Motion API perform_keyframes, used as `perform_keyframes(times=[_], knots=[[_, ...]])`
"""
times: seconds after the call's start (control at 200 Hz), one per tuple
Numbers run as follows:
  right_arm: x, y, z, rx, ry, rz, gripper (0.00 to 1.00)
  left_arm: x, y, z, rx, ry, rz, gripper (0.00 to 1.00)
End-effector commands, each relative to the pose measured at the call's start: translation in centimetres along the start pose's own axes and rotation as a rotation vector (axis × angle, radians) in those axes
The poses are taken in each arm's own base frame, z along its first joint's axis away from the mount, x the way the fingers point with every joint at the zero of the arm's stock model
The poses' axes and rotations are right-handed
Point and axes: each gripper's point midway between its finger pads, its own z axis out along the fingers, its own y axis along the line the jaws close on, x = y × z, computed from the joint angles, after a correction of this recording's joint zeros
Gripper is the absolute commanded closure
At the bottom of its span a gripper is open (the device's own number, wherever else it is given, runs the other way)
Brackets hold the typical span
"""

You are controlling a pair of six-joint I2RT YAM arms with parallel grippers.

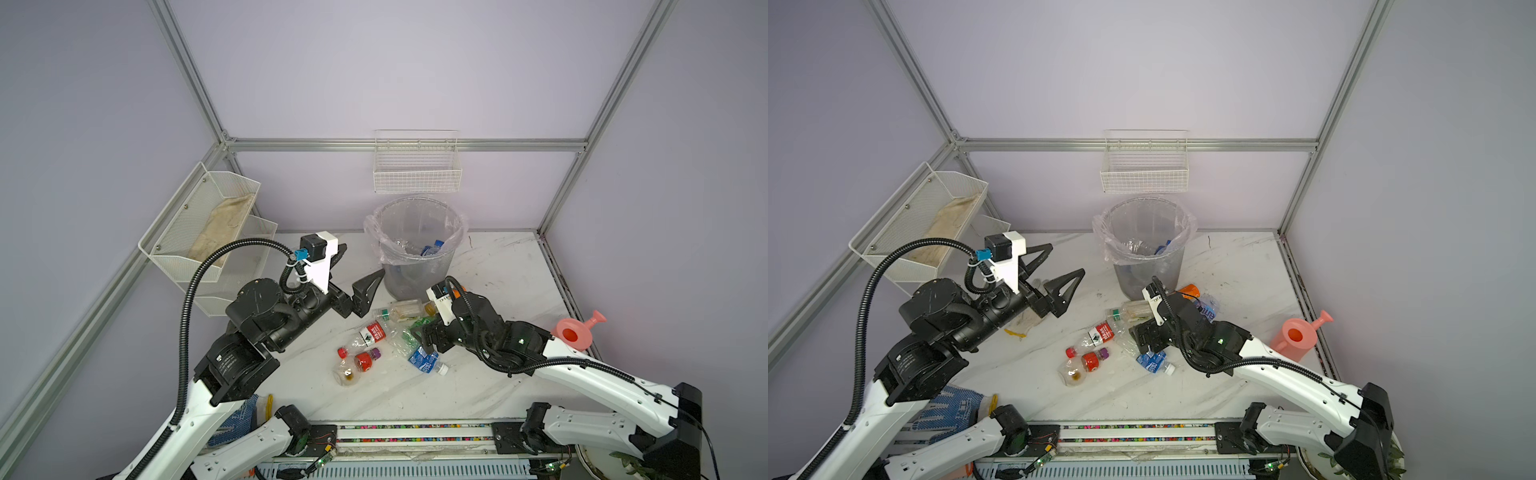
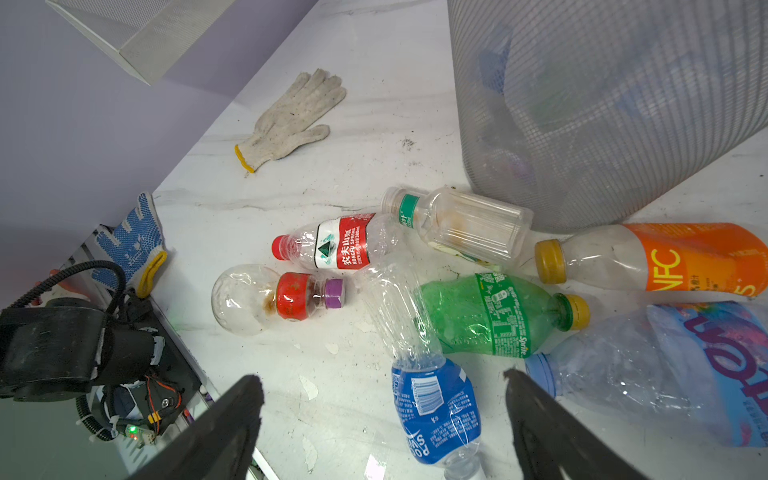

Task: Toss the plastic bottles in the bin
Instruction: 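Move the left gripper over the red-cap bottles while the right lowers onto Pocari, then close the right gripper around the blue-label Pocari bottle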

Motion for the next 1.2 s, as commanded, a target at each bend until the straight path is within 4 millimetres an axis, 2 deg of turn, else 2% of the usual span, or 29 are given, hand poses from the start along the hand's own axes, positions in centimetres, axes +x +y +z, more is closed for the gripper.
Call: perform_keyframes(times=[0.0, 0.14, 0.315, 0.745, 1.01, 1.045, 1.2], knots=[[1.2, -0.2, 0.4, 0.011, 0.04, -0.024, 0.07, 2.5, -0.8, -0.6, 0.056, 0.061, -0.039, 0.0], [1.6, -0.5, 1.0, 0.03, 0.054, -0.03, 0.07, 4.3, -1.0, -1.4, 0.068, 0.102, -0.059, 0.0], [3.5, -1.0, 2.5, 0.056, 0.103, -0.044, 0.07, 5.4, -1.1, -2.1, 0.08, 0.114, -0.059, 0.0], [6.4, -1.7, 5.6, 0.11, 0.201, -0.08, 0.08, 7.0, -1.5, -2.1, 0.109, 0.167, -0.045, 0.0], [7.8, -2.0, 7.0, 0.122, 0.237, -0.092, 0.08, 9.4, -1.7, -2.2, 0.125, 0.215, -0.081, 0.02], [8.6, -2.3, 7.7, 0.131, 0.264, -0.096, 0.08, 9.7, -1.7, -2.3, 0.125, 0.218, -0.082, 0.02], [9.9, -2.6, 8.8, 0.136, 0.292, -0.094, 0.08, 11.1, -1.5, -2.6, 0.115, 0.24, -0.131, 0.02]])
